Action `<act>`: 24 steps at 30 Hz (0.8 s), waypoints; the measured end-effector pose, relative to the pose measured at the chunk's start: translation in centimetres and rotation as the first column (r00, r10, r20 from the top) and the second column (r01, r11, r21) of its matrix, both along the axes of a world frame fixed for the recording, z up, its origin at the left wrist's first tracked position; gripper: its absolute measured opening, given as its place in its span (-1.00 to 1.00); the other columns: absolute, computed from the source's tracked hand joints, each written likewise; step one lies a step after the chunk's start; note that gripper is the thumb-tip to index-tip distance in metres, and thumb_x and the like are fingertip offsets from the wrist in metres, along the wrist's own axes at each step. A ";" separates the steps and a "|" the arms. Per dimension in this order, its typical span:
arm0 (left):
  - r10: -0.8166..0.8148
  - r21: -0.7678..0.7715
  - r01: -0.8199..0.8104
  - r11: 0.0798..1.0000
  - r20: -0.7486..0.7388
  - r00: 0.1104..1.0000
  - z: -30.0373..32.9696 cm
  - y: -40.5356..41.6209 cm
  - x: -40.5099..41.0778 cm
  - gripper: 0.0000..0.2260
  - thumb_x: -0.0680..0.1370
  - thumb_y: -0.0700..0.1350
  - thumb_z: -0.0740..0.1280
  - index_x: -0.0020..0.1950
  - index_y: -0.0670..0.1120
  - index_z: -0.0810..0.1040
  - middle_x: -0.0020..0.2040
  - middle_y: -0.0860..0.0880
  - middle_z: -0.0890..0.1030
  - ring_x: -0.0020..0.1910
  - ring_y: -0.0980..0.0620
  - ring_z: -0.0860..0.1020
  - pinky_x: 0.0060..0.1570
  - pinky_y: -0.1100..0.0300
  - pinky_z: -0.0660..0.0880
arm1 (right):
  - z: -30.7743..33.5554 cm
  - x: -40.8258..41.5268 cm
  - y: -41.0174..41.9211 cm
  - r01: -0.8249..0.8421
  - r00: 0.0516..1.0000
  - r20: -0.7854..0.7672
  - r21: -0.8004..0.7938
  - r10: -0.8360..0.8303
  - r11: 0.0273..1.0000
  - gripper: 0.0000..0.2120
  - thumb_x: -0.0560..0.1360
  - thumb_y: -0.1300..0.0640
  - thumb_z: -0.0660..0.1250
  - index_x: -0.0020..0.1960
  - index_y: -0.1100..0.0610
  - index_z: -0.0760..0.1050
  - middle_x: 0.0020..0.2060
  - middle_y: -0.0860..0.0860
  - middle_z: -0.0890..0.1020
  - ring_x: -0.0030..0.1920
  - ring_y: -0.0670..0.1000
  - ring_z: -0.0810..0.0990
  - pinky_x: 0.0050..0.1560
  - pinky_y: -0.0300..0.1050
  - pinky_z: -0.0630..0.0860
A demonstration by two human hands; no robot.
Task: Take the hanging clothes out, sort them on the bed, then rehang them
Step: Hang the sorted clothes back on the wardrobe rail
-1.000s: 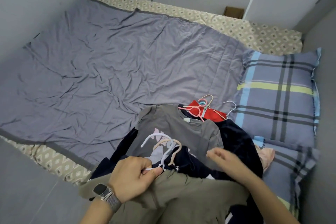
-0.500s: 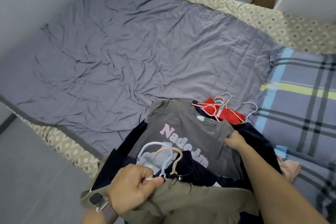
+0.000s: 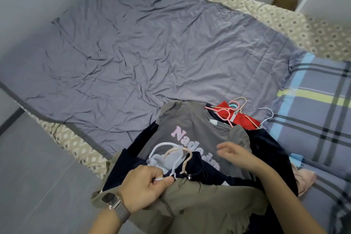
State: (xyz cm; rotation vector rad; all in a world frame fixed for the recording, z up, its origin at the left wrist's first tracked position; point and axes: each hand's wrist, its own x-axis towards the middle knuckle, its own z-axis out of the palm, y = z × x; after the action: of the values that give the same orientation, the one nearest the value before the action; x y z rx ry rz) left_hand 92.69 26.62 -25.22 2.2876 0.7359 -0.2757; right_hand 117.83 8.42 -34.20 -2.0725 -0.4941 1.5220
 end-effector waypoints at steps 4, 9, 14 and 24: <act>0.085 0.054 -0.085 0.995 0.007 0.996 0.3 0.1 -0.8 -0.53 0.31 0.39 0.13 -0.39 -0.03 0.31 -0.51 0.05 0.36 -0.47 0.08 0.34 -0.42 0.21 0.21 | 6.1 -4.3 -1.5 -0.133 0.969 -0.192 0.143 0.159 0.981 -0.49 0.44 -0.32 0.25 0.10 0.08 0.58 -0.02 -0.13 0.63 0.03 -0.12 0.58 0.18 -0.17 0.43; 0.151 0.063 -0.155 0.986 0.061 0.987 1.9 -0.3 -3.3 -0.50 0.28 0.40 0.10 -0.40 -0.06 0.29 -0.51 0.09 0.38 -0.48 0.08 0.33 -0.40 0.14 0.25 | 10.4 -9.1 -1.1 -0.279 0.947 0.194 0.100 0.257 0.955 -0.35 0.24 -0.54 0.22 0.07 -0.08 0.55 -0.05 -0.11 0.66 -0.05 -0.13 0.62 0.07 -0.05 0.56; 0.271 0.023 -0.278 0.960 0.153 0.950 4.8 0.3 -10.1 -0.53 0.28 0.39 0.12 -0.42 -0.03 0.31 -0.56 0.05 0.31 -0.49 0.07 0.29 -0.38 0.14 0.29 | 15.2 -16.8 1.7 -0.399 0.744 0.585 0.004 0.321 0.917 -0.51 0.33 -0.47 0.19 -0.07 -0.08 0.49 -0.26 -0.15 0.57 -0.17 -0.14 0.50 -0.16 -0.17 0.44; 0.666 0.058 -0.718 0.694 0.328 0.670 13.7 1.9 -36.9 -0.51 0.23 0.39 0.20 -0.47 -0.05 0.37 -0.58 0.02 0.25 -0.53 0.07 0.23 -0.43 0.16 0.21 | 24.2 -38.7 12.7 -0.725 0.560 0.687 0.136 0.463 0.675 -0.72 0.30 -0.47 0.24 -0.32 -0.29 0.43 -0.31 -0.18 0.60 -0.29 -0.20 0.47 -0.29 -0.23 0.42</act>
State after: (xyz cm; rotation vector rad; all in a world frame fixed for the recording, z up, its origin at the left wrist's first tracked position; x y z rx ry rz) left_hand 55.83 28.48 -11.51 1.9532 1.4567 0.4974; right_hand 79.17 21.13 -10.00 -2.0875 -1.8013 0.8483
